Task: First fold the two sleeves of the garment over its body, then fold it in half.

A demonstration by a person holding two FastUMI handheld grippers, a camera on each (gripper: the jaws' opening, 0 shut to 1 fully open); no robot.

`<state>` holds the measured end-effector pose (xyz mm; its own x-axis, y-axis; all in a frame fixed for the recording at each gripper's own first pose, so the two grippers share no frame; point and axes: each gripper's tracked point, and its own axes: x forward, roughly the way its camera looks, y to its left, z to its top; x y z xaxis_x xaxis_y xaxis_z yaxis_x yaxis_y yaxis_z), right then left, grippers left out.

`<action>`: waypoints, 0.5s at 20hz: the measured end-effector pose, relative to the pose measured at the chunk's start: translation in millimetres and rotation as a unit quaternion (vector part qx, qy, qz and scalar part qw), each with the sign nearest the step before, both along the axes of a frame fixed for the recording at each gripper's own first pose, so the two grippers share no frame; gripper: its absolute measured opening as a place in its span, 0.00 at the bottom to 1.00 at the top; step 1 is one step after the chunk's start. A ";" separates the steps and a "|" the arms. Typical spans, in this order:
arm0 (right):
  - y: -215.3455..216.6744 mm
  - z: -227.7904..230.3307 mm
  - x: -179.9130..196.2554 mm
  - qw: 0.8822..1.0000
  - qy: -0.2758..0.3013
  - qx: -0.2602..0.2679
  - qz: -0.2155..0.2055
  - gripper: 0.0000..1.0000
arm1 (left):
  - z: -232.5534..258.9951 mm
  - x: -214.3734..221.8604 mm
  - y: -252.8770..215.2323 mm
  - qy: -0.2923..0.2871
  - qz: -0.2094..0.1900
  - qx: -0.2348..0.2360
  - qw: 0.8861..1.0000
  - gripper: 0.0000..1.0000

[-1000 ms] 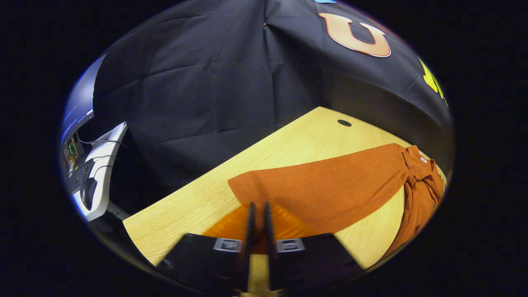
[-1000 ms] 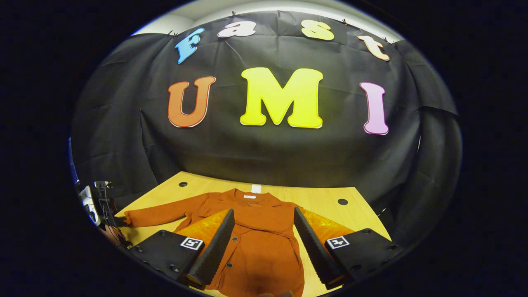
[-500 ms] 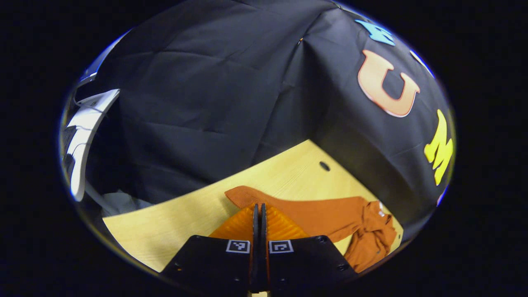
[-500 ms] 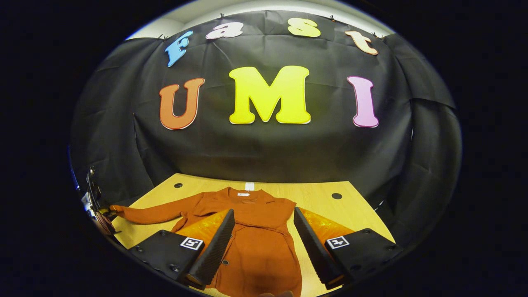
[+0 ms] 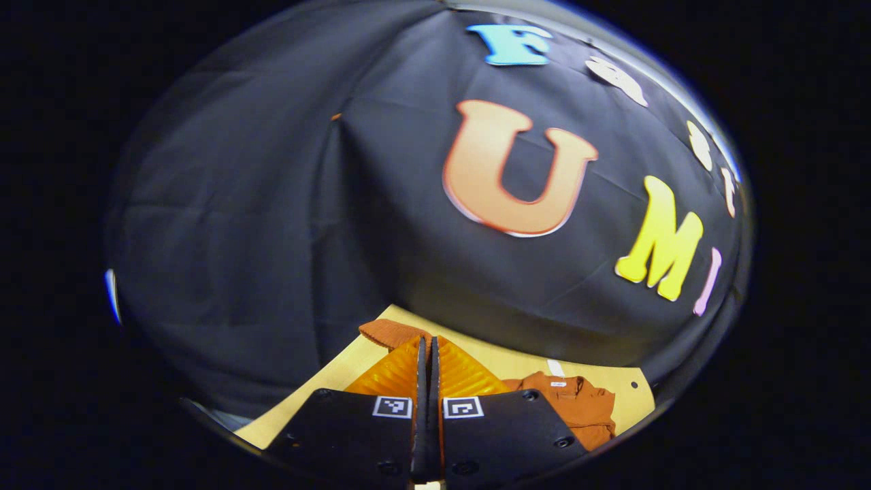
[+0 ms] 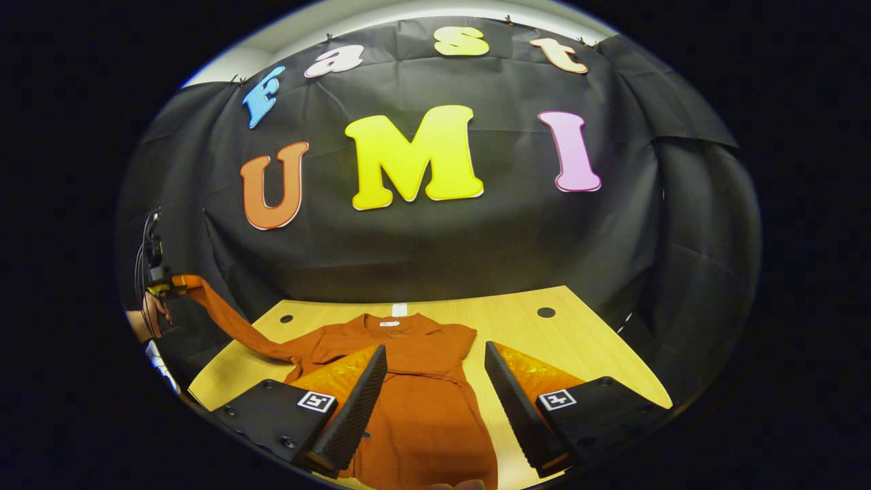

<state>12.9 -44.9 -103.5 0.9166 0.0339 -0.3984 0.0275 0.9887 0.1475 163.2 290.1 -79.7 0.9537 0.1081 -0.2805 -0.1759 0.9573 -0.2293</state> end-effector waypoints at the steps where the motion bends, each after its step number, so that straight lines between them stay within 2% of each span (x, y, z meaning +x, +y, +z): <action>1: -8.0 -0.1 -1.6 1.000 -0.001 0.001 -0.007 0.92 | 15.0 19.7 -18.6 -0.009 -0.025 0.041 0.999 0.03; 3: -28.4 1.7 -6.0 1.000 -0.004 0.003 -0.026 0.92 | 41.2 54.8 -79.3 -0.025 -0.088 0.100 0.991 0.02; 4: -38.5 2.0 -8.9 0.999 -0.005 0.003 -0.035 0.92 | 47.8 68.8 -113.4 -0.031 -0.116 0.109 0.987 0.03; 7: -75.6 4.9 -21.3 0.998 -0.006 -0.003 -0.065 0.92 | 46.5 97.9 -238.4 -0.049 -0.208 0.123 0.969 0.02; 9: -101.7 6.6 -31.9 0.996 -0.005 -0.008 -0.088 0.91 | 20.0 99.4 -321.1 -0.034 -0.272 0.126 0.953 0.03; 10: -110.0 7.0 -36.6 0.995 -0.005 -0.010 -0.095 0.92 | 8.8 100.6 -350.8 -0.026 -0.290 0.122 0.949 0.03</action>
